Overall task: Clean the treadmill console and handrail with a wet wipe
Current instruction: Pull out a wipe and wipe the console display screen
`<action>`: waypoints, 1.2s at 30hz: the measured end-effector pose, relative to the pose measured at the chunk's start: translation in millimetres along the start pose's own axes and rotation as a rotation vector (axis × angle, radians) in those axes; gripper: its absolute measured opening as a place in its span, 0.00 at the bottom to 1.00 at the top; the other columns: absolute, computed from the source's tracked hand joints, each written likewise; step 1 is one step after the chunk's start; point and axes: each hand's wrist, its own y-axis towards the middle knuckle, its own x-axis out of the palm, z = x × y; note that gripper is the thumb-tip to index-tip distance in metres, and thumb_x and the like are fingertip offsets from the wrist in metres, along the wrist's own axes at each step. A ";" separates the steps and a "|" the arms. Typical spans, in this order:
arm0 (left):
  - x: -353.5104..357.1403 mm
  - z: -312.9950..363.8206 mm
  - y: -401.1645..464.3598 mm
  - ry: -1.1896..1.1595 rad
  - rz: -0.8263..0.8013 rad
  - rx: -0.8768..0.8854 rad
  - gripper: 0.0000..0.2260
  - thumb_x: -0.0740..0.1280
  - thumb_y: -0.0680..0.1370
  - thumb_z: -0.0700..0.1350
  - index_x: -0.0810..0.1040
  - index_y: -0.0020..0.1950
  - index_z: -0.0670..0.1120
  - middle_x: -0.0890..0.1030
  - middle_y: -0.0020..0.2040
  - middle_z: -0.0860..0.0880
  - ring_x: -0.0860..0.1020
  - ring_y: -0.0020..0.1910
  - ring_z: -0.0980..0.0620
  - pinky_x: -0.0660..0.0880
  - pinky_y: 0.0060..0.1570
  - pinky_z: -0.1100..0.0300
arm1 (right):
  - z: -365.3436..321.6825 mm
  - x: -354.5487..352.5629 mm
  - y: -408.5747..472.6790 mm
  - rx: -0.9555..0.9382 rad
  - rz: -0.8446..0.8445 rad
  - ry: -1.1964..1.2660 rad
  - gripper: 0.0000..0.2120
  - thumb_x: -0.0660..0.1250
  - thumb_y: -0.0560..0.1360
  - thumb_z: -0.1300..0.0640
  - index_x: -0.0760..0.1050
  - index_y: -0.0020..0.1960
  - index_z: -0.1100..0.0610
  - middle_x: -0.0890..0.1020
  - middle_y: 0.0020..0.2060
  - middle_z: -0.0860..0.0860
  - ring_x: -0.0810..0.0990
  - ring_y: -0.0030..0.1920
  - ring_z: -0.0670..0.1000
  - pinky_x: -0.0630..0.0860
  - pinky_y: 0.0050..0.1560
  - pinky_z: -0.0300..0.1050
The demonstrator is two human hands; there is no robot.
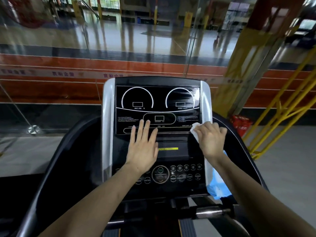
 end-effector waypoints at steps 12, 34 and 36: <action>1.4 80.2 20.9 0.041 -0.008 -0.056 0.26 0.51 0.85 0.53 0.63 0.81 0.45 0.54 0.85 0.38 0.45 0.85 0.37 0.50 0.81 0.36 | 2.0 -8.6 132.5 -0.070 -0.009 0.145 0.14 0.63 0.81 0.52 0.79 0.38 0.49 0.69 0.35 0.45 0.72 0.44 0.55 0.53 0.45 0.51; 18.7 95.9 -56.8 -0.030 -0.075 -0.100 0.24 0.52 0.84 0.51 0.67 0.78 0.44 0.62 0.82 0.38 0.52 0.84 0.38 0.53 0.81 0.36 | 27.5 -30.4 -53.6 -0.035 -0.139 0.515 0.02 0.69 0.80 0.59 0.80 0.50 0.55 0.78 0.45 0.49 0.74 0.46 0.53 0.70 0.48 0.50; 22.2 95.2 -71.5 -0.045 -0.095 -0.094 0.24 0.52 0.84 0.51 0.67 0.78 0.45 0.63 0.82 0.39 0.52 0.84 0.39 0.53 0.81 0.37 | 27.7 -34.3 -82.1 0.012 -0.198 0.591 0.03 0.68 0.81 0.59 0.80 0.51 0.55 0.77 0.48 0.48 0.75 0.48 0.52 0.72 0.53 0.48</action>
